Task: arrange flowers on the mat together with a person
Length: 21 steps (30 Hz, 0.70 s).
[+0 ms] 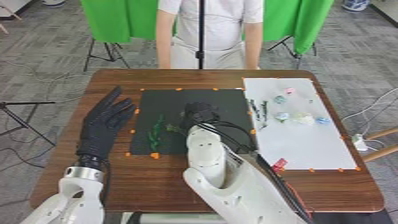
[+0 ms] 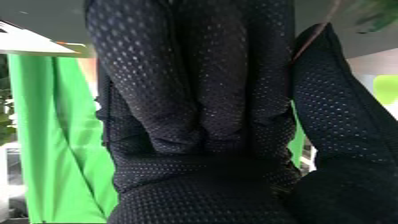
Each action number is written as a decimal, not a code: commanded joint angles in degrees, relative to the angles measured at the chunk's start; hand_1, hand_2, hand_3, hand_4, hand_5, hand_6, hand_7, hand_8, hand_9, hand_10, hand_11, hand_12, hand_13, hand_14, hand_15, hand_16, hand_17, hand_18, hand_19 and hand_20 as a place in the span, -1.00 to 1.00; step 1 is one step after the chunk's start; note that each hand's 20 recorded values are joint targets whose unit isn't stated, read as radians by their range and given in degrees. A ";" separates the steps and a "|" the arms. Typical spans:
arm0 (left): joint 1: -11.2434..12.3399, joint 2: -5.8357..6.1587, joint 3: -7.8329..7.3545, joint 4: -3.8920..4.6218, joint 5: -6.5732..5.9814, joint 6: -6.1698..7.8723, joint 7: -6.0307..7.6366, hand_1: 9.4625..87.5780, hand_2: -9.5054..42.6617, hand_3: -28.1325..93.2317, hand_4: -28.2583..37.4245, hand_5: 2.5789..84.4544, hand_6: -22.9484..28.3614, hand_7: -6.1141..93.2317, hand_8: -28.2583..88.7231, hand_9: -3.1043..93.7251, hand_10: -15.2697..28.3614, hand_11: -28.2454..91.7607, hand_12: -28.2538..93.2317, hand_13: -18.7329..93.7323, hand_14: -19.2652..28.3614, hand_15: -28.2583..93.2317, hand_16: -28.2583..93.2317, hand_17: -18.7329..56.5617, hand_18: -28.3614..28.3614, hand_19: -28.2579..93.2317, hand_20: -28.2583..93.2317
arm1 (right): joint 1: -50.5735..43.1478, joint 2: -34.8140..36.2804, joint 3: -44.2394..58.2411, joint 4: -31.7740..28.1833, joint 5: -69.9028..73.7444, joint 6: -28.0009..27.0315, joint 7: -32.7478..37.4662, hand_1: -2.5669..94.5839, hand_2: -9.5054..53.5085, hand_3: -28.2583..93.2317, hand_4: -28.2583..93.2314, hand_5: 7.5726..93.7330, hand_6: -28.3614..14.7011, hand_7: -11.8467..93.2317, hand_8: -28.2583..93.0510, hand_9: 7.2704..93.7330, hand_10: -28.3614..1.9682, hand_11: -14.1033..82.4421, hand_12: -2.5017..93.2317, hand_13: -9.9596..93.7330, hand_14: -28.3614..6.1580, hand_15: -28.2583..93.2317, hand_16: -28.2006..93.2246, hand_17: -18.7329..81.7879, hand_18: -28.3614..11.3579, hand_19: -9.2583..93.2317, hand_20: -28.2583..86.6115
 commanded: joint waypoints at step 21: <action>4.90 -0.07 -2.30 -1.08 -0.65 0.83 0.66 -0.56 -0.24 0.69 -0.69 -0.26 0.21 -0.65 -0.68 -0.31 0.60 -0.16 -0.37 -0.25 0.77 0.03 -0.61 -0.75 0.69 0.24 -0.39 | -4.29 1.05 -2.02 -3.63 -1.21 -11.40 -2.26 -0.11 -0.85 0.62 -1.00 1.00 0.40 -0.28 -0.84 1.00 -0.03 0.07 -0.70 0.95 0.01 0.22 -0.24 0.07 -0.74 1.00 -0.72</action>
